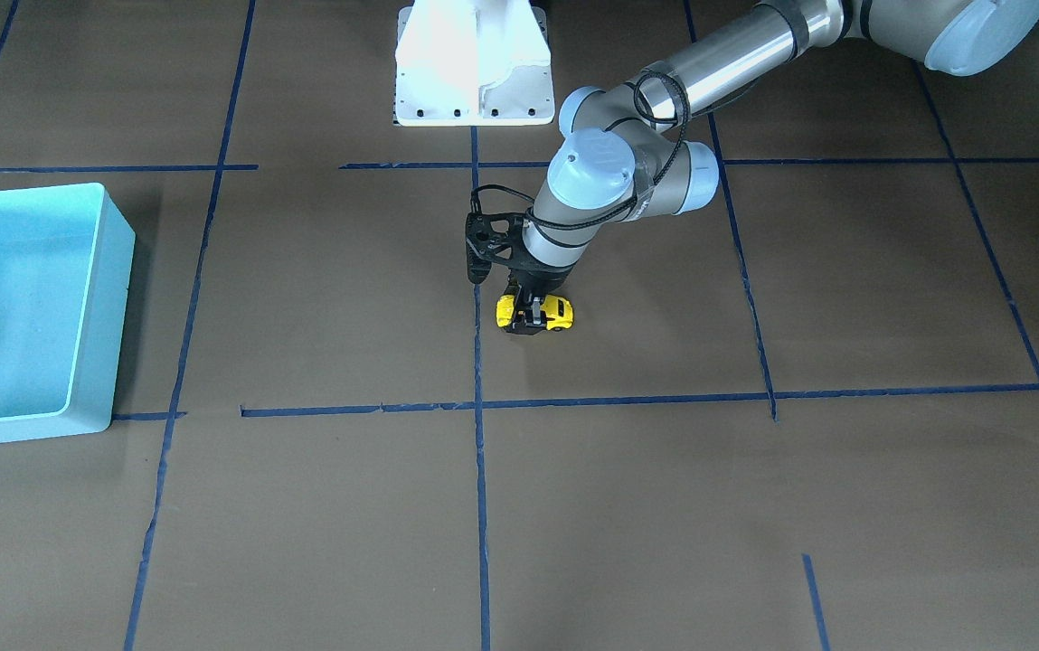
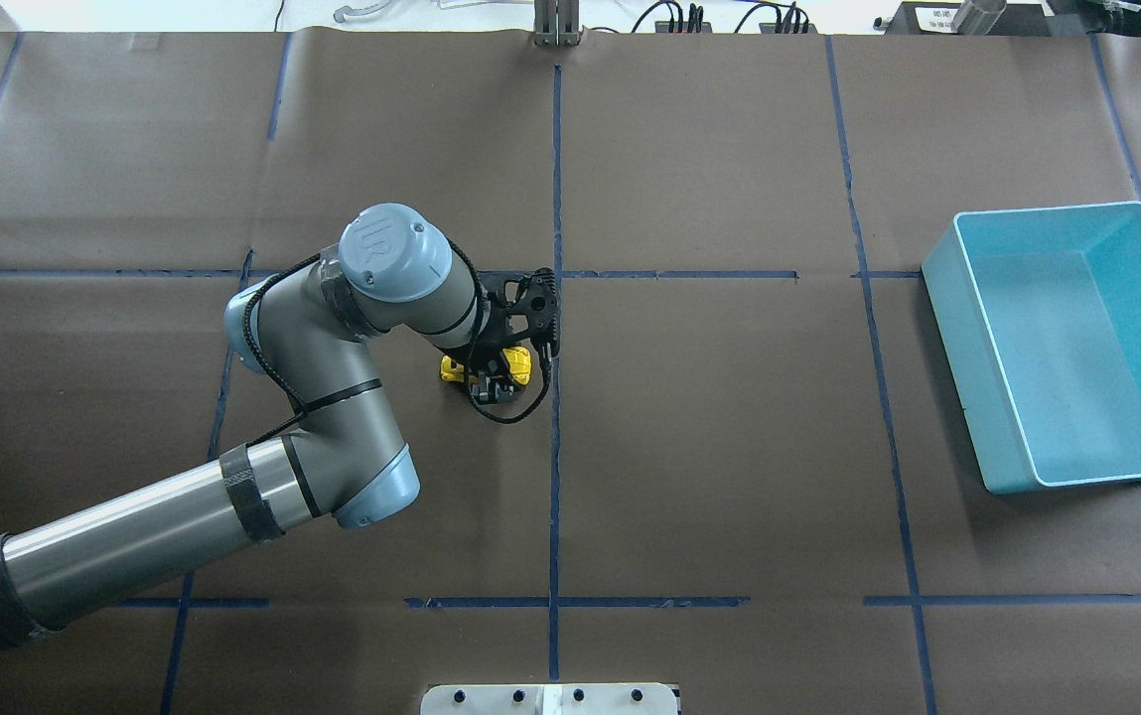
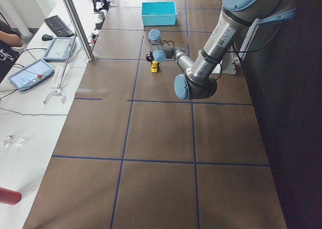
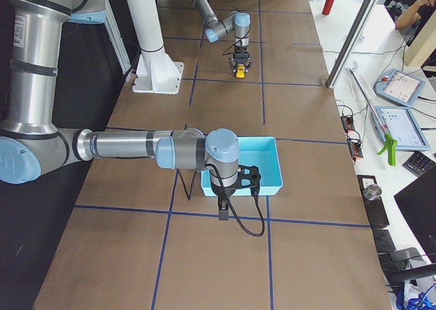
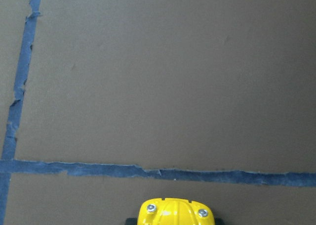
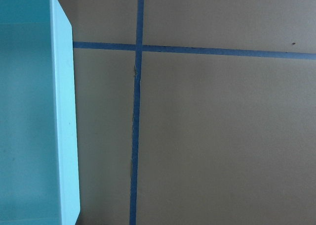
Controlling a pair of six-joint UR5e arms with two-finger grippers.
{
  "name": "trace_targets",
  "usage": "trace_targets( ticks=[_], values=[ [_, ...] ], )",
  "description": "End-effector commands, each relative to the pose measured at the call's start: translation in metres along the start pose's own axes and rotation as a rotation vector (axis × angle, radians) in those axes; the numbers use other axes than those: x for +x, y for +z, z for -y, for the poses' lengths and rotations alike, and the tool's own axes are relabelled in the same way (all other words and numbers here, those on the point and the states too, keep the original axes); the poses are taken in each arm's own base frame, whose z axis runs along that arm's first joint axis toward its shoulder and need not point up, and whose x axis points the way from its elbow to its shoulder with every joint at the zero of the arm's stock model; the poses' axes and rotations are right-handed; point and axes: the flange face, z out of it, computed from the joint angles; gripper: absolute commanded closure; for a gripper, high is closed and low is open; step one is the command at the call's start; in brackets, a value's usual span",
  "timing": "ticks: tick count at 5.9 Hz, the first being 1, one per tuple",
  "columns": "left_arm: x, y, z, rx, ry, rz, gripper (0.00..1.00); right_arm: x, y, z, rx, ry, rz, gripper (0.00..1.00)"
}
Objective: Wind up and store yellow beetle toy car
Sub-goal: 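Pull the pressed car toward the robot with the left gripper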
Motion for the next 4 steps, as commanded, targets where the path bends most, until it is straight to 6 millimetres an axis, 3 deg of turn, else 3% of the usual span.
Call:
trace_targets(
  ticks=[1, 4],
  values=[
    [-0.001, -0.005, -0.019, 0.006, -0.006, -0.010, 1.00, -0.001, -0.001, 0.001, 0.002, -0.002, 0.000, 0.00],
    [0.005, -0.008, -0.043, 0.006, -0.003, -0.009, 1.00, 0.000, 0.000, 0.000, 0.000, 0.000, 0.000, 0.00]
  ],
)
